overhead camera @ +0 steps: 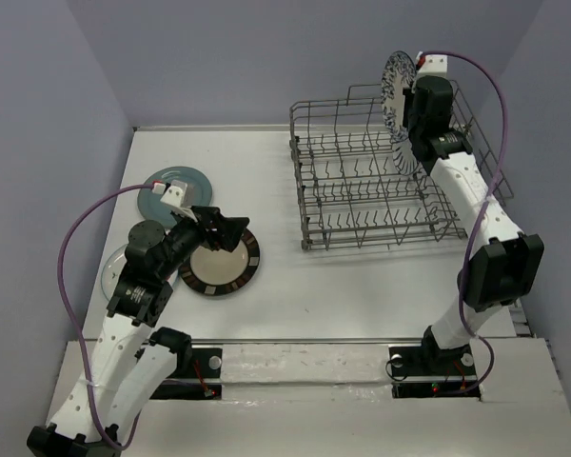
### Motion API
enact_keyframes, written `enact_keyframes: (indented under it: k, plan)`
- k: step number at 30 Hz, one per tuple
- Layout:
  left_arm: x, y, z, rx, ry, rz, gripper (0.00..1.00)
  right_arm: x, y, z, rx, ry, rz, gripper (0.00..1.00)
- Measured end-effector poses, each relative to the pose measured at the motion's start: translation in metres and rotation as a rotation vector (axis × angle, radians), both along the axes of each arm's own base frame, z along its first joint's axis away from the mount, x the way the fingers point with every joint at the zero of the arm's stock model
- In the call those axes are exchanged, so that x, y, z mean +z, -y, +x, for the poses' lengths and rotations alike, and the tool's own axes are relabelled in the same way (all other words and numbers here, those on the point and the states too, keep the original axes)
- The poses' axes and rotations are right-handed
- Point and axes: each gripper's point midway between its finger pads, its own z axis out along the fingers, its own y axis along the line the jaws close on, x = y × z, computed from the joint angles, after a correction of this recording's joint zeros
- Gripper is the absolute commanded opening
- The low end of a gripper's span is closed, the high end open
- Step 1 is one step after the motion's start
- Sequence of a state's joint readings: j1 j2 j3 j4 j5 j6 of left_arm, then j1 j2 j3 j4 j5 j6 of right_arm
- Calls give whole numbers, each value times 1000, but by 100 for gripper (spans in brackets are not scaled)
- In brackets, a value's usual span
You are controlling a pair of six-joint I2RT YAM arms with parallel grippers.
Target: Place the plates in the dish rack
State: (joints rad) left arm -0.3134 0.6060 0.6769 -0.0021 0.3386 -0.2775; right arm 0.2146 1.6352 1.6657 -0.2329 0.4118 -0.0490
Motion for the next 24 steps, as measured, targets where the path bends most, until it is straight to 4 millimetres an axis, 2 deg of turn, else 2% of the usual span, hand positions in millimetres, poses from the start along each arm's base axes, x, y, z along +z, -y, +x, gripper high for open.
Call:
enact_keyframes:
  k: [4,9,20,23,24]
  plan:
    - [-2,4,-4,-12,2,17,99,-32,17,25,-34,-91,-139,7]
    - [-1,5,-6,-15,14,27,99,-77,20,37,-16,-208,-224,7]
    - [-2,5,-6,-7,16,33,99,-119,20,35,-11,-286,-214,7]
    - [-2,5,-5,-2,15,35,99,-123,21,36,-25,-275,-196,17]
    - [-2,4,-5,1,15,35,99,-123,20,36,-28,-270,-190,29]
